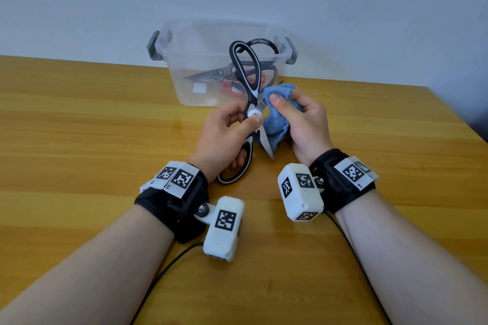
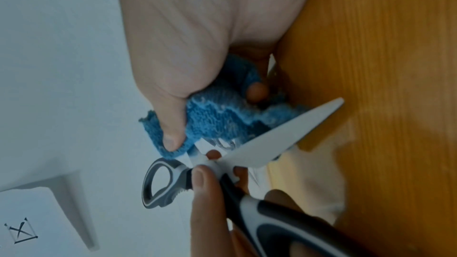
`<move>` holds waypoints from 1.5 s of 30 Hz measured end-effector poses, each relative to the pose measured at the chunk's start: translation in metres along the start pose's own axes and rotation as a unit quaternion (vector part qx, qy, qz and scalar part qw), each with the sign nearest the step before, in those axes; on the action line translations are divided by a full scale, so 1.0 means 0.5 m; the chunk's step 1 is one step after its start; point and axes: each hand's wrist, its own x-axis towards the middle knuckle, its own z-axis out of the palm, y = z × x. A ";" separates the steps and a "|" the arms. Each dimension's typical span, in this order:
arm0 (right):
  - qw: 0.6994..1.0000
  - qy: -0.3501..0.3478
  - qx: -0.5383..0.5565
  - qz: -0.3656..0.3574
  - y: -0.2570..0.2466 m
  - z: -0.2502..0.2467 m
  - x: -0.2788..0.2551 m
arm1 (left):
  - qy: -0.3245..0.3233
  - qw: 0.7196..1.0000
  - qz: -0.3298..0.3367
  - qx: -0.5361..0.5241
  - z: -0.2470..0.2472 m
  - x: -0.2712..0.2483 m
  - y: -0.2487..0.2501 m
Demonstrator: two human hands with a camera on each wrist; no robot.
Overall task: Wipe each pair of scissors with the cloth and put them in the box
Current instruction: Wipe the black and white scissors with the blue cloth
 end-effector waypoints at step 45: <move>0.997 -0.060 0.012 0.044 -0.017 -0.002 -0.009 | 0.002 1.000 0.004 0.000 0.000 -0.003 0.007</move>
